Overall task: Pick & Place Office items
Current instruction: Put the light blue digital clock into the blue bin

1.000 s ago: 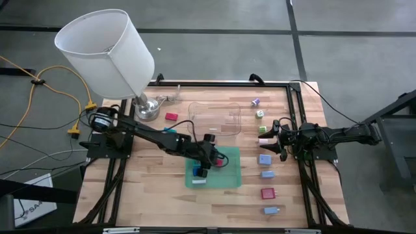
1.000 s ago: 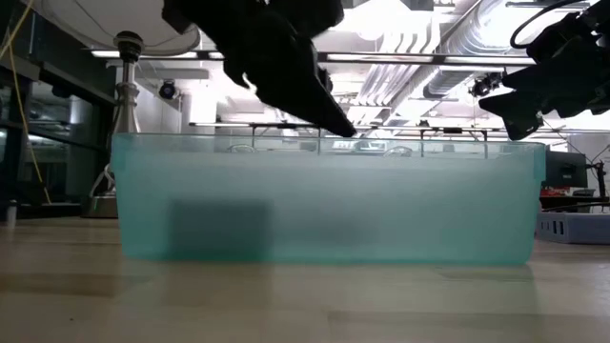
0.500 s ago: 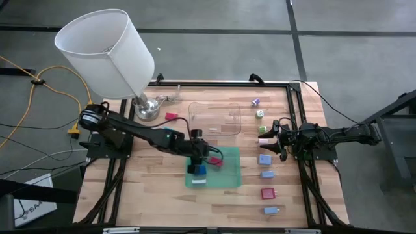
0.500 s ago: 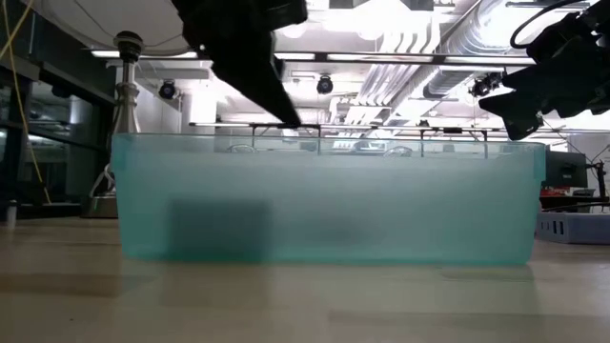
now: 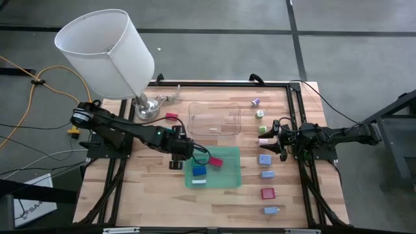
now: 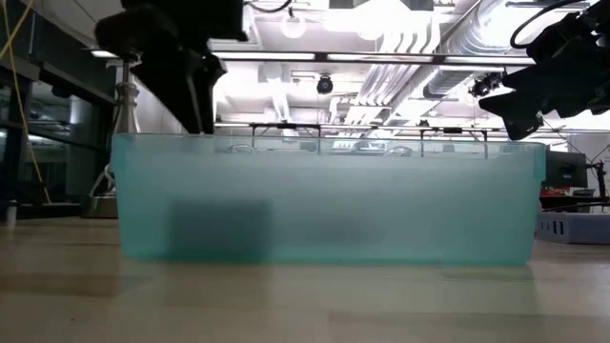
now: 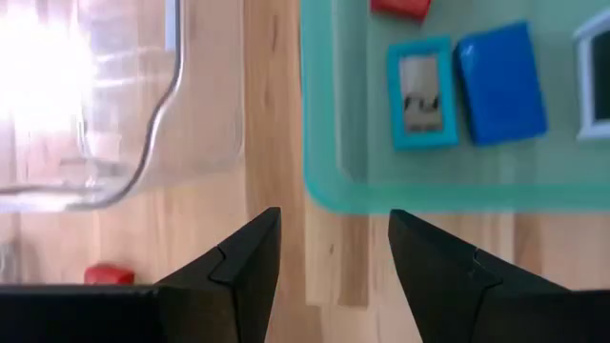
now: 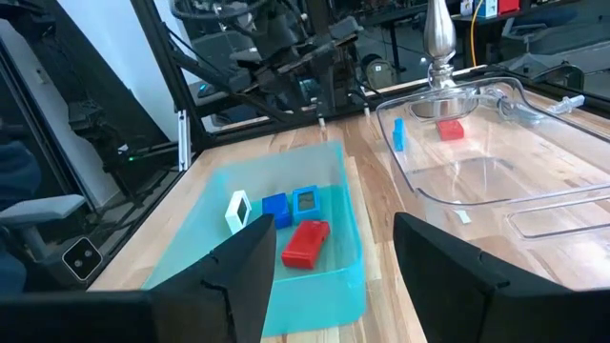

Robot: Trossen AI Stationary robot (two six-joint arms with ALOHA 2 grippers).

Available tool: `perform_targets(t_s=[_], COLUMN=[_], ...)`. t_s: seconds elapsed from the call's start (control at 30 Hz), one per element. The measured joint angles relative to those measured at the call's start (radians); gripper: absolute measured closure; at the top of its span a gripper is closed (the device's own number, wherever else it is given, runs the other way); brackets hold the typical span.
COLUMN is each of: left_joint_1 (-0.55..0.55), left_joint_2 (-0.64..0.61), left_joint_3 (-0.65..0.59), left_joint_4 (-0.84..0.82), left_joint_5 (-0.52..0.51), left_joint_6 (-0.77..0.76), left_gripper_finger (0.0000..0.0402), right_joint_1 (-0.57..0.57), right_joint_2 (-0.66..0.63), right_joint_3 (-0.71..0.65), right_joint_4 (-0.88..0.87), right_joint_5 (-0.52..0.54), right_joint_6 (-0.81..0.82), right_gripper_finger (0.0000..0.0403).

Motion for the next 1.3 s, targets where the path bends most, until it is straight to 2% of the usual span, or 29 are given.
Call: perform_targets(t_s=[0.1,0.2,0.63,1.1,1.3], left_joint_1=[0.012,0.03,0.147,0.204,0.233], left_joint_2=[0.0,0.013,0.057,0.109,0.124], left_joint_3=[0.0,0.0,-0.063,-0.066,-0.065], left_joint_4=[-0.08,-0.134,-0.134,-0.134,-0.121], left_joint_5=[-0.004,-0.057,-0.101,-0.099,-0.091], left_joint_6=[0.018,0.031,0.036,0.338,0.368], left_gripper_finger=[0.0215,0.0215,0.0215,0.0215,0.0215], right_joint_1=[0.0,0.0,0.0,0.0,0.0], right_joint_2=[0.0,0.0,0.001,0.001,0.001], right_joint_3=[0.0,0.0,0.0,0.0,0.0], right_joint_4=[0.0,0.0,0.003,0.003,0.002], right_joint_5=[0.0,0.0,0.0,0.0,0.0], right_joint_6=[0.0,0.0,0.0,0.0,0.0], right_gripper_finger=[0.0201,0.0201,0.0201,0.0201,0.0201])
